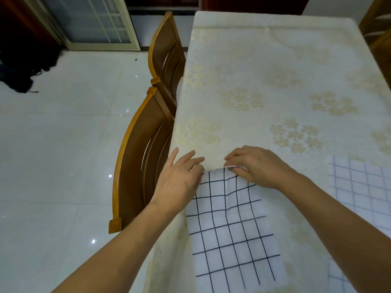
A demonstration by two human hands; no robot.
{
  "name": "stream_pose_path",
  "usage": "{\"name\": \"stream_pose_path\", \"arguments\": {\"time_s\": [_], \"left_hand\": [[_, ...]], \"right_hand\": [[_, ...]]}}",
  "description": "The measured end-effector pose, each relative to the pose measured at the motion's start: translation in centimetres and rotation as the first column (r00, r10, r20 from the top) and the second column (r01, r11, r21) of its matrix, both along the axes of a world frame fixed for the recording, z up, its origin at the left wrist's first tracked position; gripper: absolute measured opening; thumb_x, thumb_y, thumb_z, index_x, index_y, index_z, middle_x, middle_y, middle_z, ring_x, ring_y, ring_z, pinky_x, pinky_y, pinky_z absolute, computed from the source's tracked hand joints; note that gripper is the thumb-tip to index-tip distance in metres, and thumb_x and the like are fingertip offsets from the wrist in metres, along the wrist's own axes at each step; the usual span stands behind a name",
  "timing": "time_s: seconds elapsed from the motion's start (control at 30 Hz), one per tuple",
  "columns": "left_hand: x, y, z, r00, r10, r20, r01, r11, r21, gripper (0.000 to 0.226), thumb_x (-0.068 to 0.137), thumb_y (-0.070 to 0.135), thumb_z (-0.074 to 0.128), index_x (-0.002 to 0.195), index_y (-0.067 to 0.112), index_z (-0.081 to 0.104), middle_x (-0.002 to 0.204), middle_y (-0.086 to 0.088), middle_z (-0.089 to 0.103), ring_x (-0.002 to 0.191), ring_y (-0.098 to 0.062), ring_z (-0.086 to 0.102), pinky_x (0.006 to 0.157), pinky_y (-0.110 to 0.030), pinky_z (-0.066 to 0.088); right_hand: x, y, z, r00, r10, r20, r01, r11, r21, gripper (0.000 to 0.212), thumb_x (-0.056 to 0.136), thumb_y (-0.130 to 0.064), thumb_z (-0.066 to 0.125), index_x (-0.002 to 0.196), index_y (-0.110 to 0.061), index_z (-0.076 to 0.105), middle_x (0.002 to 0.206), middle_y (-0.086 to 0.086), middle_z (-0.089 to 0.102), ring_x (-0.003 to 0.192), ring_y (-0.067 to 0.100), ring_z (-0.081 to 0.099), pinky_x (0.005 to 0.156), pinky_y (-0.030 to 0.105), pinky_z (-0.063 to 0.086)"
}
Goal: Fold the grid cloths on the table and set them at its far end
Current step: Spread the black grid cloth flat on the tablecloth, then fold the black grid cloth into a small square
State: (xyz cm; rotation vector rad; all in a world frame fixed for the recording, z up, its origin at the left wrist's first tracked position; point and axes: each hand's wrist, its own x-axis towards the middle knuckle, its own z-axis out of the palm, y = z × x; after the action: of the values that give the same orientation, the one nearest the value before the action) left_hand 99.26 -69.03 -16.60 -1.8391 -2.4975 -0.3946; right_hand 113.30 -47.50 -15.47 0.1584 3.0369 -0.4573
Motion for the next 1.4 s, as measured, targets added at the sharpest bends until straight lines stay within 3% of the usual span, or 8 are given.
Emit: {"name": "stream_pose_path", "arguments": {"time_s": [0.17,0.3,0.4,0.57,0.73,1.1,1.27,1.4], "left_hand": [[2.2,-1.8,2.5,1.0,-0.027,0.002,0.027,0.997,0.073,0.011,0.092,0.016,0.066,0.101,0.016,0.073,0.126,-0.002,0.069,0.128,-0.025,0.056,0.112,-0.051,0.039],[5.0,-4.2,3.5,0.996,-0.08,0.028,0.076,0.989,0.13,0.016,0.096,0.018,0.058,0.1,0.013,0.072,0.12,-0.003,0.071,0.12,-0.026,0.062,0.102,-0.043,0.049],[7.4,-6.2,3.1,0.989,-0.133,0.058,0.124,0.982,0.141,0.018,0.092,0.018,0.057,0.101,0.013,0.073,0.115,0.0,0.073,0.112,-0.023,0.065,0.093,-0.035,0.054],[11.2,-9.2,0.1,0.957,-0.246,0.153,0.236,0.969,0.078,0.026,0.081,0.018,0.055,0.103,0.014,0.07,0.114,0.002,0.071,0.107,-0.023,0.066,0.086,-0.034,0.057],[13.9,-10.9,-2.5,0.929,-0.318,0.191,0.33,0.943,-0.034,0.032,0.081,0.021,0.054,0.107,0.015,0.07,0.12,-0.001,0.069,0.109,-0.021,0.064,0.088,-0.033,0.056],[15.6,-13.2,-6.2,0.911,-0.333,0.243,0.384,0.9,-0.205,0.031,0.088,0.031,0.054,0.113,0.019,0.067,0.122,0.0,0.066,0.111,-0.02,0.061,0.092,-0.034,0.053],[14.6,-11.8,-5.4,0.918,-0.235,0.32,0.28,0.955,-0.102,0.032,0.088,0.04,0.058,0.11,0.018,0.065,0.128,-0.002,0.06,0.116,-0.02,0.056,0.099,-0.038,0.044],[13.2,-8.8,-6.7,0.976,-0.098,0.193,0.136,0.971,-0.194,0.054,0.094,0.035,0.049,0.142,0.012,0.049,0.156,-0.011,0.038,0.144,-0.027,0.035,0.117,-0.046,0.03]], "right_hand": [[2.8,-2.5,2.9,0.99,-0.055,-0.13,0.061,0.997,0.046,0.02,0.09,-0.022,0.067,0.107,-0.028,0.075,0.113,-0.01,0.072,0.097,0.018,0.069,0.057,0.034,0.056],[6.9,-5.5,3.5,0.987,-0.063,-0.151,0.075,0.995,0.071,0.026,0.089,-0.023,0.062,0.111,-0.029,0.074,0.113,-0.011,0.072,0.094,0.014,0.07,0.056,0.03,0.056],[10.7,-8.2,2.3,0.98,-0.099,-0.175,0.107,0.993,0.04,0.032,0.091,-0.025,0.051,0.115,-0.029,0.072,0.114,-0.01,0.071,0.097,0.013,0.069,0.06,0.03,0.057],[16.0,-12.3,-1.6,0.962,-0.161,-0.223,0.177,0.983,0.054,0.045,0.077,-0.006,0.076,0.119,-0.019,0.071,0.13,0.001,0.065,0.12,0.024,0.061,0.088,0.04,0.056],[19.0,-15.0,-4.5,0.961,-0.206,-0.185,0.212,0.977,0.01,0.045,0.086,-0.013,0.053,0.129,-0.017,0.064,0.145,0.005,0.053,0.137,0.027,0.045,0.109,0.042,0.04],[23.0,-18.4,-9.4,0.948,-0.307,-0.081,0.309,0.951,0.017,0.048,0.087,-0.01,0.045,0.132,-0.017,0.062,0.15,0.007,0.046,0.144,0.026,0.035,0.113,0.054,0.033],[21.0,-18.0,-8.7,0.881,-0.424,-0.209,0.422,0.905,-0.055,0.046,0.085,-0.004,0.042,0.123,-0.011,0.067,0.139,0.011,0.057,0.137,0.03,0.046,0.114,0.056,0.032],[15.7,-16.2,-8.0,0.878,-0.454,-0.154,0.456,0.89,-0.024,0.046,0.101,-0.024,0.04,0.144,-0.01,0.048,0.155,0.01,0.039,0.148,0.027,0.027,0.119,0.051,0.026]]}}
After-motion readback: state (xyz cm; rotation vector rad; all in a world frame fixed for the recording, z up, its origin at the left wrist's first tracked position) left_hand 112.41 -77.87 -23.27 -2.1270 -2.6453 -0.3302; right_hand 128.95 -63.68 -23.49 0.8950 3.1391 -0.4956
